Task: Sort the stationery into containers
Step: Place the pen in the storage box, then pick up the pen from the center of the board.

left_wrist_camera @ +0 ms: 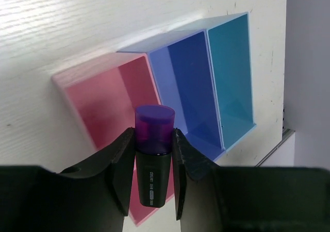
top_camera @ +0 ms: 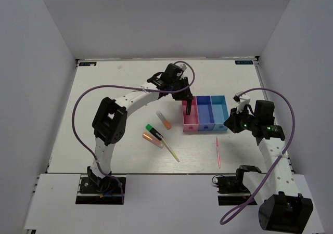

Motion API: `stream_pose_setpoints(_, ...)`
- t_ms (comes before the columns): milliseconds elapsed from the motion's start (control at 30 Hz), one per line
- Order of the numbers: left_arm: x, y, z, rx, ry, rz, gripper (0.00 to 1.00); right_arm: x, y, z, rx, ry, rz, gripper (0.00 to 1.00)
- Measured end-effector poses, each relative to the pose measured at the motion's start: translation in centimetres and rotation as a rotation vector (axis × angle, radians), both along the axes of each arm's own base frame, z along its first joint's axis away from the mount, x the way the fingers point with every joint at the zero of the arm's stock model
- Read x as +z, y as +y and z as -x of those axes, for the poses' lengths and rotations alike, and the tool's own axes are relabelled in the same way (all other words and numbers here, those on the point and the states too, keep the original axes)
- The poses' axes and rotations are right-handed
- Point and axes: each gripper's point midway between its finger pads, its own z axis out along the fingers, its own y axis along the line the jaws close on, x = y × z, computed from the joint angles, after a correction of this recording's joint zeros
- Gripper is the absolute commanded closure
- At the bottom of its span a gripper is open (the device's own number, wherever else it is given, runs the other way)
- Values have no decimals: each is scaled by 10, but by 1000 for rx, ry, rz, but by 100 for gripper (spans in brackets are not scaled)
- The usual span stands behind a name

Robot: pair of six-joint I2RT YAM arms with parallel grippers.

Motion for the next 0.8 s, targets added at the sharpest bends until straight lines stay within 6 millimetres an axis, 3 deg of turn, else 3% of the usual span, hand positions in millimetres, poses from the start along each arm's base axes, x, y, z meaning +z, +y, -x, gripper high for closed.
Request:
stream_pose_setpoints(67,-5,-6,1,3,19,8,99,0,0,0,-2,0,2,86)
stream_pose_setpoints(167,-13,-11,4,4,41,12,71,0,-1,0,-3,0,2,75)
stream_pose_setpoints(200,-17,-12,4,7,50,9,54,0,0,0,-4,2,1,70)
stream_pose_setpoints(333,-23,-10,5,12,66,-2,42,0,-1,0,-4,0,5,68)
stream_pose_setpoints(467,-17,-11,4,9,58,0,47,0,-1,0,-4,0,4,67)
stream_pose_setpoints(500,-15,-12,4,6,53,2,56,0,-1,0,-4,0,5,67)
stream_pose_setpoints(533,-13,-13,3,3,48,1,79,0,-1,0,-4,0,5,67)
stream_pose_setpoints(600,-11,-11,4,0,35,-11,98,0,-1,0,-4,0,5,67)
stream_pose_setpoints(700,-7,0,7,14,-11,-60,100,-1,-1,0,-5,0,6,67)
stream_pose_setpoints(733,-6,8,10,30,-24,-87,95,-1,-2,-1,-7,0,6,67)
stream_pose_setpoints(767,-5,22,14,65,-33,-130,74,-1,-2,-1,-8,0,7,67)
stream_pose_setpoints(800,-2,37,18,97,-42,-170,70,-1,-2,-1,-9,1,7,67)
